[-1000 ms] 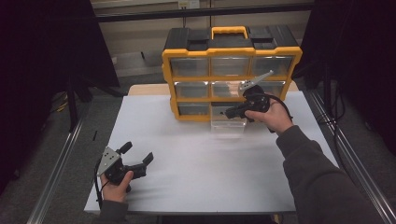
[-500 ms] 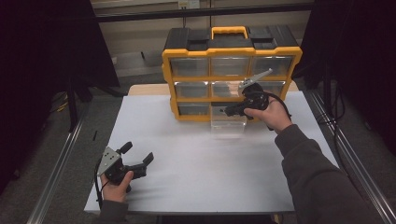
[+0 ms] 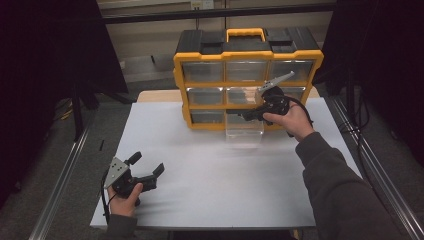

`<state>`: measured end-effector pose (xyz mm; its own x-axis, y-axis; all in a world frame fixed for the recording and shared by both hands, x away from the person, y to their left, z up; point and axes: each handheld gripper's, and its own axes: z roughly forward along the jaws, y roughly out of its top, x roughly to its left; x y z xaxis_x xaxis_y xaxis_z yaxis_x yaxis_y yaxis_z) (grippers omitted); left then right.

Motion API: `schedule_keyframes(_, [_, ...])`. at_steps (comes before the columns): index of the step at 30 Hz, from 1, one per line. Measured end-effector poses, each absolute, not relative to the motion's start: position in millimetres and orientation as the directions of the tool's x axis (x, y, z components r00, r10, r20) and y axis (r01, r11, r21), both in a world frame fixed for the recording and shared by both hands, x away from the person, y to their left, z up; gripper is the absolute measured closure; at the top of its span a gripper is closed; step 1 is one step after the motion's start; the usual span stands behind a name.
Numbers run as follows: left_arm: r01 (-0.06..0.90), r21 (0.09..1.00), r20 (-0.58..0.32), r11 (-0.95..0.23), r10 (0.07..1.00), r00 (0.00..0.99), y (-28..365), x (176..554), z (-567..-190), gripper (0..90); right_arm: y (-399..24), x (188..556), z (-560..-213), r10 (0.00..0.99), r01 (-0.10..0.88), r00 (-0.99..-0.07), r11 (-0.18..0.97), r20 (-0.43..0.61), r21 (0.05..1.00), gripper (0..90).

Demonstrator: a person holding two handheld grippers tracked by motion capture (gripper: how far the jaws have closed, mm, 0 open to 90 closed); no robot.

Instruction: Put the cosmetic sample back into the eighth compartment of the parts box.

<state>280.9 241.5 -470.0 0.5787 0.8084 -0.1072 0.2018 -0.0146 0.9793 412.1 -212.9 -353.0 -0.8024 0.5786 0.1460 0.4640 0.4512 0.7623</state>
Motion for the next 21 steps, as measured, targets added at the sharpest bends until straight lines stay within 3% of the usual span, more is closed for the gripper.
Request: schedule_keyframes(21, [0.204, 0.979, -0.128, 0.010, 0.807, 0.577, 239.6, 280.7, -470.2, 2.3, -215.1, 421.0, -358.4, 0.603, 0.480, -0.784, 0.439, 0.147, 0.759, 81.3])
